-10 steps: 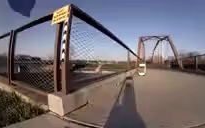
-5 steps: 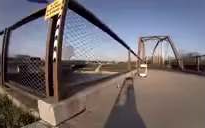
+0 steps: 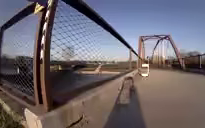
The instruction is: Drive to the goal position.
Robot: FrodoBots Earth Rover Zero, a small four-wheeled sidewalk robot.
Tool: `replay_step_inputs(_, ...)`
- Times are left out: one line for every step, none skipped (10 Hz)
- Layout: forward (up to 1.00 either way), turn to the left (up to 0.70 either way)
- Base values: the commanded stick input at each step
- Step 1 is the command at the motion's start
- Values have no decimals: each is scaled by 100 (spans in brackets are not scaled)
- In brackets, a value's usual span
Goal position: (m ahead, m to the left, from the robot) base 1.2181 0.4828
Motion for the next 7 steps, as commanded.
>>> replay_step_inputs(45,0)
replay_step_inputs(45,0)
replay_step_inputs(45,0)
replay_step_inputs(45,0)
replay_step_inputs(45,0)
replay_step_inputs(45,0)
replay_step_inputs(10,-35)
